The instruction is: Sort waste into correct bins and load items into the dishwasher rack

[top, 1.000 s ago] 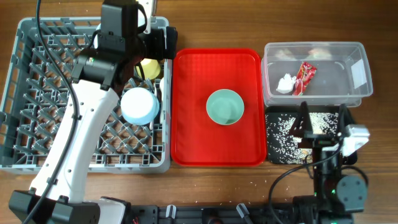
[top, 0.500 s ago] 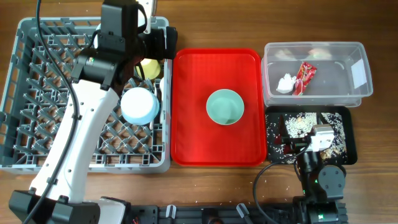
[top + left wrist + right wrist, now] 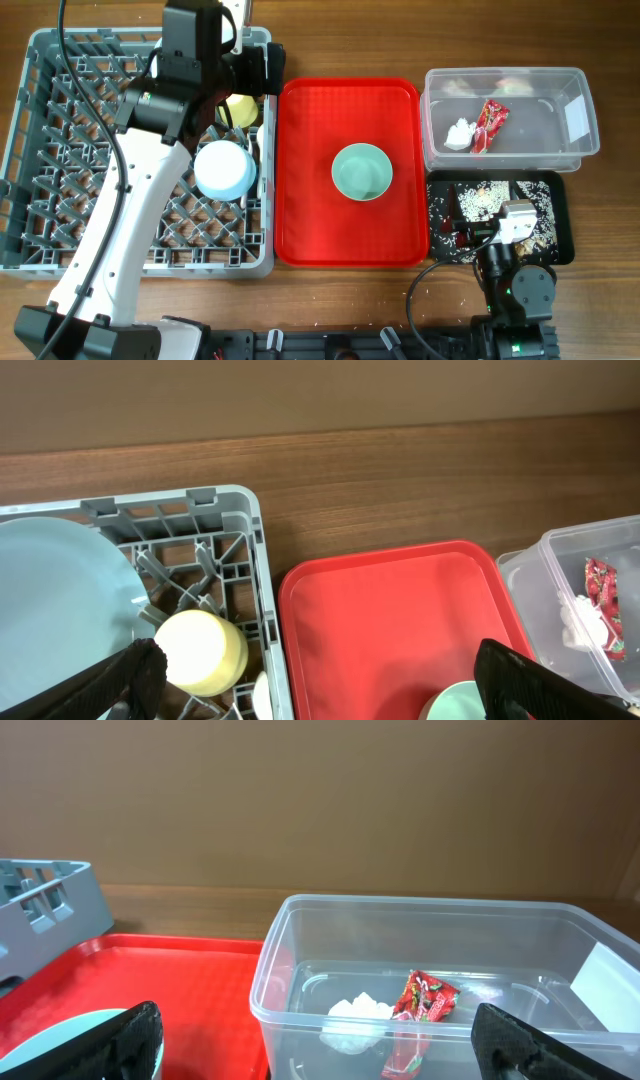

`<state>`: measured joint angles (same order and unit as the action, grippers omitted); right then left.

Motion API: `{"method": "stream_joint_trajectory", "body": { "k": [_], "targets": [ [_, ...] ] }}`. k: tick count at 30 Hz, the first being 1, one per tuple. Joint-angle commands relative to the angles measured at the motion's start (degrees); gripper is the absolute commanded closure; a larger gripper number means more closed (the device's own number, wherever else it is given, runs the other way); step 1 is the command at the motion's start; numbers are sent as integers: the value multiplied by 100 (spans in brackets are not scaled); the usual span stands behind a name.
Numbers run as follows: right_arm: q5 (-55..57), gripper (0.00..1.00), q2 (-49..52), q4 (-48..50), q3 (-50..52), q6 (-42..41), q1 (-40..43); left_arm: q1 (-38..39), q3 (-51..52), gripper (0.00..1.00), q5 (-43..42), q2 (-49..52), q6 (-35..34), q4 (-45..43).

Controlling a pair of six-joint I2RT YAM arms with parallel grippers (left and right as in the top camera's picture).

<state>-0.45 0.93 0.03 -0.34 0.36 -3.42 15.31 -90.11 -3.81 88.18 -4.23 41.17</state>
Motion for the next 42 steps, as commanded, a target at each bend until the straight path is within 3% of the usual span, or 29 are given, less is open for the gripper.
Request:
{"method": "stream_joint_trajectory", "body": {
  "k": [1,7,13,20,22,24,28,30,37,42],
  "targets": [
    [-114,0,-72,26,7,98,39,-4,-13,0,-66,0,-74,-11],
    [-114,0,-72,26,7,98,39,-4,-11,0,-66,-426,-74,256],
    [-114,0,-72,26,7,96,39,-428,485,0,-68,-2935,-76,748],
    [-114,0,-72,26,7,98,39,-1596,4662,0,-210,-7023,-81,413],
    [-114,0,-72,26,7,96,39,-1657,5495,0,-439,-7726,-81,-354],
    [-114,0,-72,26,7,98,39,-1661,6492,0,-540,-8397,-101,-2050],
    [-114,0,-72,26,7,101,39,-1738,7593,0,-535,-8800,-98,-3974],
    [-114,0,-72,26,7,98,39,-1840,7873,0,-538,-8800,-101,-4210],
    [-114,0,-72,26,7,98,39,-1906,8513,0,-546,-8800,-101,-4203],
    [-114,0,-72,26,7,96,39,-1897,8588,0,-577,-8800,-96,-3692]
  ]
}}
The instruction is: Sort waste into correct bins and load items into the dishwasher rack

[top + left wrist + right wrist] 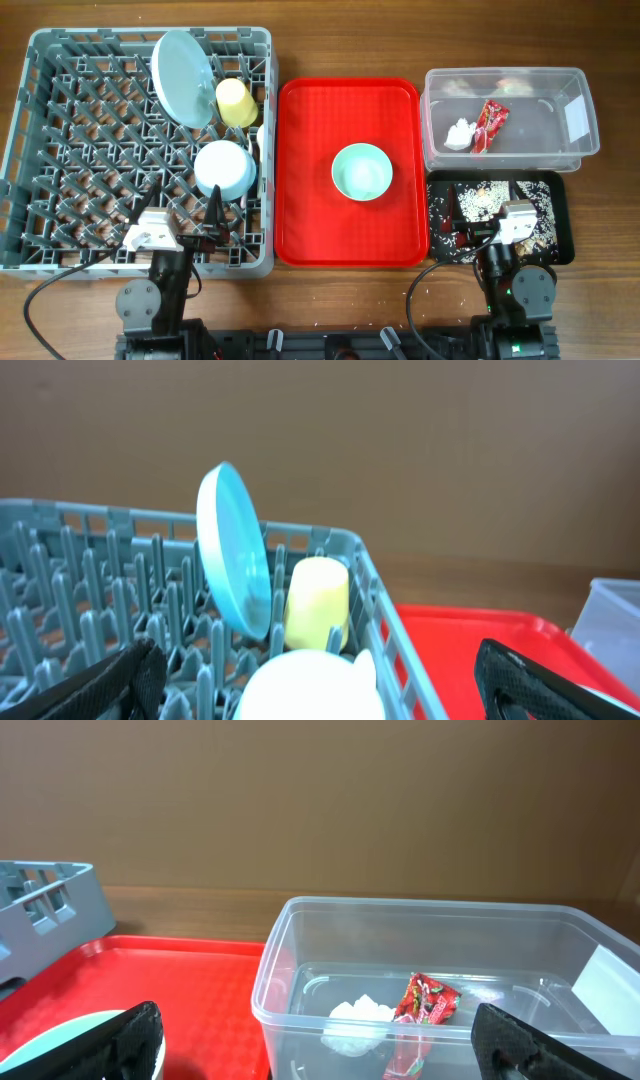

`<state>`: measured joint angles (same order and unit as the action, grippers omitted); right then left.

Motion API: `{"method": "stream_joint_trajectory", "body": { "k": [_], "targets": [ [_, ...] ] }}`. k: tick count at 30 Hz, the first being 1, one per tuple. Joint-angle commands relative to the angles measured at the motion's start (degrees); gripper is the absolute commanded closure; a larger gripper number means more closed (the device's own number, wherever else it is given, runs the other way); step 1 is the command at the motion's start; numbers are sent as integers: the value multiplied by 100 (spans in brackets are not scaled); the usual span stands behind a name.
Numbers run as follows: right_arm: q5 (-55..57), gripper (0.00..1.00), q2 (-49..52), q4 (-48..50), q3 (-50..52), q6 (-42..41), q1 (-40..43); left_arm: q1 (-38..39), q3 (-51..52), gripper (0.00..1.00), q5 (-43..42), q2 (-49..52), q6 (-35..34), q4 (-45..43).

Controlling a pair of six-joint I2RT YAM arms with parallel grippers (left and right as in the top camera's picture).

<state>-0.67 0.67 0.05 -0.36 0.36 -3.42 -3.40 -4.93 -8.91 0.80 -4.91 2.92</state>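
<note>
In the grey dish rack point(40, 150) a light-blue plate point(181, 64) stands on edge at the back. A yellow cup point(236, 102) lies beside it and a pale blue cup point(223, 168) sits upside down nearer the front. The teal bowl point(361, 171) rests on the red tray point(300, 220). My left gripper point(318, 682) is open and empty at the rack's near edge, facing the cups. Over the black tray's near side, my right gripper point(315, 1042) is open and empty, facing the clear bin point(300, 970).
The clear bin point(575, 140) at the back right holds a red wrapper point(491, 122) and a white crumpled tissue point(460, 133). The black tray point(563, 200) in front of it carries scattered food scraps. Bare wooden table runs behind the rack and bins.
My left arm was stretched over the rack's far right corner near the plate and yellow cup; now it is drawn back to the rack's near edge. The plate stands uncovered. The right arm has not moved.
</note>
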Motion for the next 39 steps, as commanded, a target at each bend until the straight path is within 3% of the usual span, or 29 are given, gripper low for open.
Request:
{"method": "stream_joint_trajectory", "body": {
  "k": [1,6,10,15,39],
  "targets": [
    [-92,0,-46,24,9,101,39,-26,118,0,-68,-61,-28,133],
    [-92,0,-46,24,9,98,39,-24,459,0,-90,-61,-33,-509],
    [-92,0,-46,24,9,101,39,-20,459,0,-42,-61,-24,-122],
    [-92,0,-46,24,9,98,39,238,459,0,896,-61,46,144],
    [-92,0,-46,24,9,98,39,249,459,0,918,-59,144,129]
  ]
}}
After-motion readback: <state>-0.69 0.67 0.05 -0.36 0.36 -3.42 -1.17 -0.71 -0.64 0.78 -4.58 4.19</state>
